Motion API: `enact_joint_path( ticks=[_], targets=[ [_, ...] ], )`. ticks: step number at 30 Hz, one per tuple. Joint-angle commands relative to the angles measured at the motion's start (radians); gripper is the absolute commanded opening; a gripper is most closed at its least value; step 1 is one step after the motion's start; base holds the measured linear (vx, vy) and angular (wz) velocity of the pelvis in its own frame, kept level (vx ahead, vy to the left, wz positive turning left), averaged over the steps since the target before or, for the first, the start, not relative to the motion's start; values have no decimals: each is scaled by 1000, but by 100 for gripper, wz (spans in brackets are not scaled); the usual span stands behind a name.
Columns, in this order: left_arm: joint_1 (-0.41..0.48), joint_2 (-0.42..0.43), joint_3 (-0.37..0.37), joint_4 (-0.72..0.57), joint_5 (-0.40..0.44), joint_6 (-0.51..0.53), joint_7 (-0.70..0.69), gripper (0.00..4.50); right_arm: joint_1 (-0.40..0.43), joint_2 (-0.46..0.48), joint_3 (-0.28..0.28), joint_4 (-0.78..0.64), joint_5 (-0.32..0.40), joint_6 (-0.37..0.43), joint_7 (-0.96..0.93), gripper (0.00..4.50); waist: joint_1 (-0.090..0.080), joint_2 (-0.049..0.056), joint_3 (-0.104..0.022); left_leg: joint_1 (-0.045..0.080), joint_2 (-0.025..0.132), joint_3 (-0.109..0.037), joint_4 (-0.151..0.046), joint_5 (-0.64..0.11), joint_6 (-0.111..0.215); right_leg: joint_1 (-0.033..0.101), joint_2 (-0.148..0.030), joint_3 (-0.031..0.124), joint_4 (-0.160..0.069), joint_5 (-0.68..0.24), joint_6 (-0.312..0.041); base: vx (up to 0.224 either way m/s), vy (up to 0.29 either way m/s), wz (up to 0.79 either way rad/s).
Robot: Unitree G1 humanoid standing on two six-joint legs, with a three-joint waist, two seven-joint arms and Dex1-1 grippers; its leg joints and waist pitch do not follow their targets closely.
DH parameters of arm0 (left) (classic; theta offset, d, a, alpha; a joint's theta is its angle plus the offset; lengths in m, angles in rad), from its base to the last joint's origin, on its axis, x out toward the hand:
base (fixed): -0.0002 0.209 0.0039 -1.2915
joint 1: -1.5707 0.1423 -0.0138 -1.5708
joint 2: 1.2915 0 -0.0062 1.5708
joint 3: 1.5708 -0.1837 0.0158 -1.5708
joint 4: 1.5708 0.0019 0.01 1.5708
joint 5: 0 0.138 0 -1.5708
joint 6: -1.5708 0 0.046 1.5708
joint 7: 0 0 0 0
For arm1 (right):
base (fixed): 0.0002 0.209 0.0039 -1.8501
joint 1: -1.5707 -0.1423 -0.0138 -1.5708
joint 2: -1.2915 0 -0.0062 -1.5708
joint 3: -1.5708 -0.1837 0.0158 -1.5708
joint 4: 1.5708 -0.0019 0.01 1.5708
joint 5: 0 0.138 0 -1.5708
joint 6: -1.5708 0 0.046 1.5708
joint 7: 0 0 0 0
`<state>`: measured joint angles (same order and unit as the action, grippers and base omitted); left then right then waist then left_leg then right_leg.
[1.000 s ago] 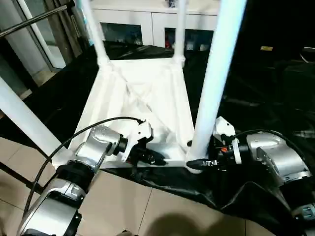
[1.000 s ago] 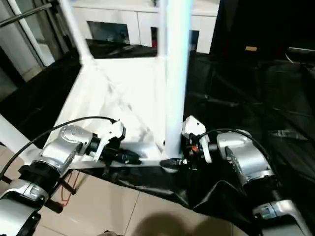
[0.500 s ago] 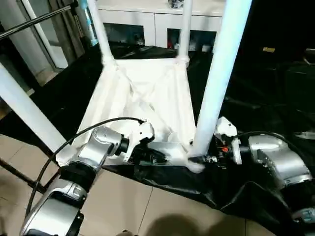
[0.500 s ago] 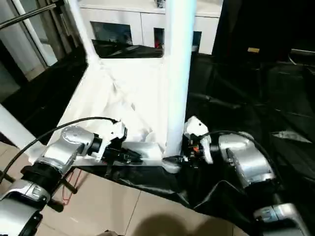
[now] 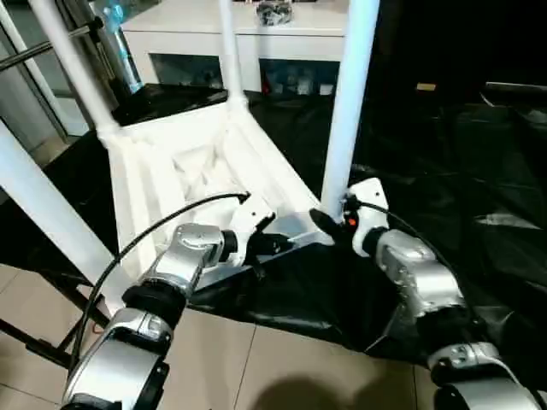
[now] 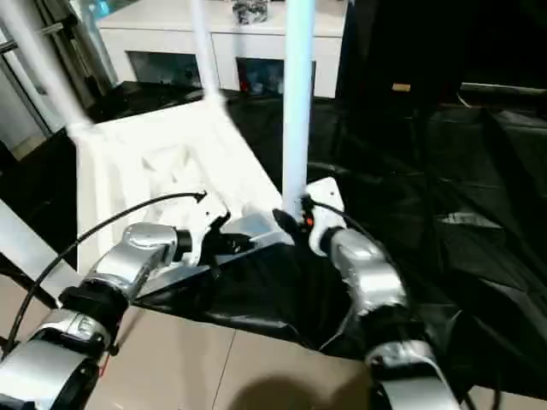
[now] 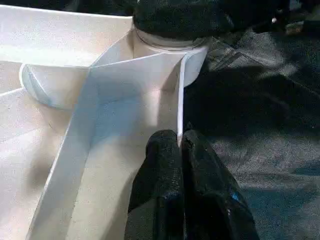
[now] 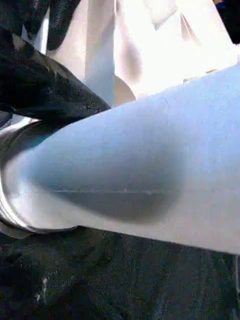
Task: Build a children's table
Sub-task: Rotate leg to tighten
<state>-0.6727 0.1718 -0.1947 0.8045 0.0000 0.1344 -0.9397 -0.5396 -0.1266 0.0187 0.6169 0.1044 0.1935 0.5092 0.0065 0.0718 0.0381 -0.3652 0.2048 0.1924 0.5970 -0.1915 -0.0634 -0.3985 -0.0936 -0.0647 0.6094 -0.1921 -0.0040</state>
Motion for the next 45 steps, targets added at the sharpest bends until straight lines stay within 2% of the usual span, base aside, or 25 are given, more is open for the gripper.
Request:
enact_joint_path(
  ticks=[1, 4, 8, 9, 10, 11, 12, 13, 14, 15, 18, 19, 20, 21, 27, 29, 34, 36, 37, 38, 41, 42, 43, 44, 45],
  targets=[
    [-42, -71, -13, -54, -40, -40, -29, 0, 5, 68, 108, 25, 15, 46, 128, 344, 3, -25, -49, 3, 14, -14, -77, -267, 41, 39, -43, 32, -100, -359, -178, 0, 0, 0],
    [-34, -52, -20, -67, -44, -43, -63, 0, 3, 20, 131, 2, -3, 41, 187, 372, 6, -22, -50, 2, 15, -13, -75, -251, 51, 42, -45, 33, -95, -320, -194, 0, 0, 0],
    [-18, -17, -35, -93, -47, -40, -143, 0, 8, -74, 161, -26, -15, 12, 331, 372, 12, -22, -57, -2, 15, -11, -69, -209, 68, 50, -45, 33, -87, -251, -211, 0, 0, 0],
    [-15, -6, -39, -95, -45, -36, -162, 0, 17, -106, 176, -45, -12, 3, 394, 372, 15, -19, -58, -3, 18, -10, -68, -184, 78, 49, -45, 34, -81, -198, -228, 0, 0, 0],
    [-14, 2, -42, -95, -43, -34, -175, 0, 23, -129, 186, -59, -10, -4, 440, 372, 20, -22, -60, -5, 18, -10, -64, -160, 89, 54, -42, 31, -74, -144, -242, 0, 0, 0],
    [-16, 12, -43, -87, -38, -40, -192, 0, 34, -168, 202, -82, -15, -31, 507, 372, 24, -10, -62, -4, 19, -10, -62, -148, 95, 54, -42, 31, -70, -112, -251, 0, 0, 0],
    [-18, 19, -44, -84, -38, -43, -205, 0, 39, -188, 209, -91, -18, -47, 538, 372, 30, -16, -64, -2, 20, -6, -58, -129, 113, 53, -40, 32, -66, -54, -266, 0, 0, 0],
    [-18, 19, -44, -84, -38, -43, -205, 0, 39, -188, 209, -91, -18, -47, 538, 372, 35, -10, -66, -1, 20, -6, -56, -120, 119, 51, -42, 32, -63, -28, -275, 0, 0, 0],
    [-17, 33, -48, -87, -42, -38, -241, 0, 48, -222, 217, -111, -11, -52, 598, 372, 41, -14, -67, -2, 20, -6, -55, -102, 132, 54, -40, 31, -57, 28, -293, 0, 0, 0],
    [-16, 40, -51, -90, -43, -43, -260, 0, 51, -235, 216, -119, -4, -49, 622, 372, 44, -15, -68, -1, 21, -6, -54, -100, 137, 54, -40, 31, -55, 38, -295, 0, 0, 0],
    [-12, 52, -54, -100, -51, -45, -302, 0, 52, -254, 211, -136, 17, -31, 668, 372, 52, -15, -65, 1, 22, -5, -57, -125, 138, 54, -43, 31, -59, -3, -297, 0, 0, 0],
    [-9, 60, -55, -109, -60, -44, -332, 0, 52, -269, 211, -151, 32, -17, 702, 358, 53, -9, -63, 1, 23, -6, -59, -142, 126, 52, -44, 31, -61, -33, -294, 0, 0, 0],
    [-8, 71, -54, -119, -68, -33, -359, 0, 53, -288, 213, -173, 51, 6, 741, 348, 53, -13, -62, 1, 23, -6, -60, -150, 121, 53, -42, 31, -63, -43, -292, 0, 0, 0],
    [-7, 80, -53, -125, -73, -29, -383, 0, 54, -305, 215, -191, 65, 20, 776, 338, 55, -13, -62, 2, 24, -7, -61, -158, 115, 55, -43, 31, -62, -56, -290, 0, 0, 0],
    [-9, 111, -59, -130, -72, -21, -449, 0, 59, -333, 218, -223, 74, 39, 842, 295, 57, -12, -61, 2, 23, -6, -61, -157, 103, 53, -43, 32, -64, -64, -288, 0, 0, 0],
    [-9, 116, -61, -129, -70, -22, -460, 0, 63, -337, 222, -233, 77, 43, 853, 268, 57, -12, -61, 2, 24, -7, -61, -156, 99, 53, -43, 31, -63, -68, -285, 0, 0, 0],
    [-5, 111, -56, -126, -64, -22, -439, 0, 83, -327, 230, -255, 88, 69, 842, 259, 58, -12, -62, 2, 23, -7, -61, -150, 97, 54, -43, 32, -63, -61, -285, 0, 0, 0],
    [-5, 101, -51, -122, -57, -19, -409, 0, 92, -310, 224, -245, 80, 69, 807, 259, 58, -12, -62, 1, 23, -7, -61, -150, 94, 53, -43, 32, -63, -61, -284, 0, 0, 0],
    [-11, 83, -41, -107, -43, -10, -350, 0, 92, -267, 204, -198, 50, 63, 702, 259, 58, -10, -61, 1, 23, -7, -61, -153, 91, 53, -43, 32, -64, -65, -283, 0, 0, 0],
    [-12, 81, -39, -105, -42, -9, -342, 0, 92, -261, 201, -191, 45, 61, 687, 259, 56, -10, -60, 1, 23, -7, -62, -156, 85, 52, -44, 32, -64, -73, -281, 0, 0, 0],
    [-24, 52, -18, -81, -37, -8, -264, 0, 76, -202, 169, -112, 2, 46, 515, 259, 45, -12, -55, 0, 19, -8, -67, -187, 58, 52, -44, 30, -74, -159, -259, 0, 0, 0],
    [-34, 24, -4, -64, -33, -10, -193, 0, 62, -147, 135, -54, -12, 46, 375, 259, 38, -10, -51, 3, 17, -9, -70, -216, 42, 50, -45, 29, -82, -220, -244, 0, 0, 0],
    [-35, 21, -2, -62, -33, -10, -185, 0, 60, -141, 131, -47, -13, 46, 359, 258, 28, -10, -50, 4, 15, -11, -72, -239, 25, 49, -46, 30, -86, -271, -231, 0, 0, 0],
    [-36, 19, -2, -61, -32, -10, -179, 0, 59, -136, 128, -44, -13, 47, 348, 258, 22, -11, -49, 5, 14, -12, -74, -251, 19, 49, -46, 29, -88, -298, -222, 0, 0, 0],
    [-43, -5, 4, -51, -27, -7, -123, 0, 51, -89, 104, -11, -12, 58, 252, 258, 18, -14, -51, 3, 13, -14, -74, -250, 20, 52, -45, 29, -91, -321, -205, 0, 0, 0]
  ],
)
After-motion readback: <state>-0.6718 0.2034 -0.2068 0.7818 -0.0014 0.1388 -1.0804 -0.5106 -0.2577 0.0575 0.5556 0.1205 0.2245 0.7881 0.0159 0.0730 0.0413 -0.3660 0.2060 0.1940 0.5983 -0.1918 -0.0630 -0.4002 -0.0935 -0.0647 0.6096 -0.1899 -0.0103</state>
